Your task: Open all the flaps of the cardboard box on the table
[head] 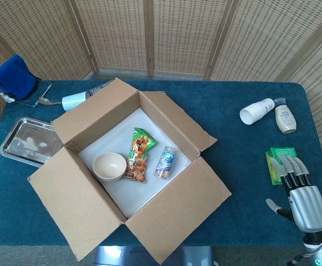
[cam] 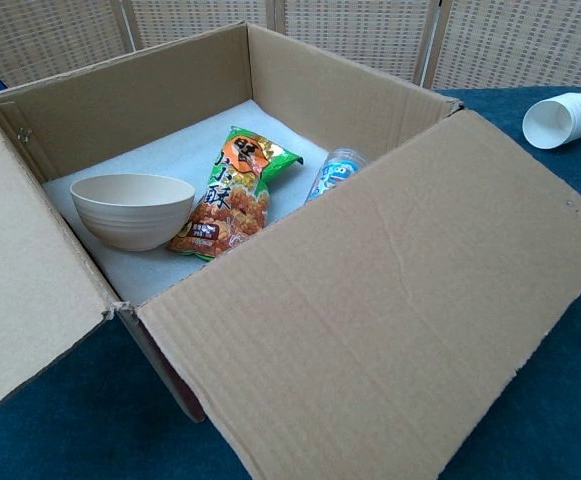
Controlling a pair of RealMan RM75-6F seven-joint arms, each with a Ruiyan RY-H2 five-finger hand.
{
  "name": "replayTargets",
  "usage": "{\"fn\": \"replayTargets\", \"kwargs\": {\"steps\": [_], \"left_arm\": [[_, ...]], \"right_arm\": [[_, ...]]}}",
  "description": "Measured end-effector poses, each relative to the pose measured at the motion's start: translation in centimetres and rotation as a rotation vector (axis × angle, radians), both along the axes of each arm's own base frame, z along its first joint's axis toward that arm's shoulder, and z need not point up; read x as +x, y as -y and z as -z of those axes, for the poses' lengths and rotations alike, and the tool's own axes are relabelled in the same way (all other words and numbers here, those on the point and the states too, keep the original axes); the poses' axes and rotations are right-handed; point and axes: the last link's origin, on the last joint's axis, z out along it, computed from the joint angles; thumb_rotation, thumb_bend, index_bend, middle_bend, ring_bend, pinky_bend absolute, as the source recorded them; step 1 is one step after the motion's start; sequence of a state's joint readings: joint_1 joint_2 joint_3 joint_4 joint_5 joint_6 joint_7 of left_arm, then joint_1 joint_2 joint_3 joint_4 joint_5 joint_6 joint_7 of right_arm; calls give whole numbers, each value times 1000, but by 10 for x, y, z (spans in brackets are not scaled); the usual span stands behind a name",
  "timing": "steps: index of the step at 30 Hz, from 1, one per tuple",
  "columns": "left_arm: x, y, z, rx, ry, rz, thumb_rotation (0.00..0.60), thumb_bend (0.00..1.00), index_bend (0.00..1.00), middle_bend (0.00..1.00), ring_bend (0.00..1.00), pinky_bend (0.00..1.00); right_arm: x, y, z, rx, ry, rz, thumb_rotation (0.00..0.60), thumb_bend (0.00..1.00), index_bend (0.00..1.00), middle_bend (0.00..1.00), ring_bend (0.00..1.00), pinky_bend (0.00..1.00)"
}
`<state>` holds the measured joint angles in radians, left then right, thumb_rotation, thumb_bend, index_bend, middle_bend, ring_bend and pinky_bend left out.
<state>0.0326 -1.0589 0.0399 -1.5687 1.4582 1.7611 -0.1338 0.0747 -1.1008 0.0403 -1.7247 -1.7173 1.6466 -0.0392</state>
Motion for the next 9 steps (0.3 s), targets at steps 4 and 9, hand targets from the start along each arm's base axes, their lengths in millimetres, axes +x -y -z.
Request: {"fn": "replayTargets", "kwargs": {"steps": [4,9], "left_arm": [[-1,-1,9,7,10,-6,600,0,0,0,0,0],[-7,-3,25,-28,3,-32,600,0,0,0,0,0]], "right_arm": [[-4,3,-2,-33,-34,44,600,0,0,0,0,0],[-6,3,-5,-45,-26,63,600,0,0,0,0,0]]}}
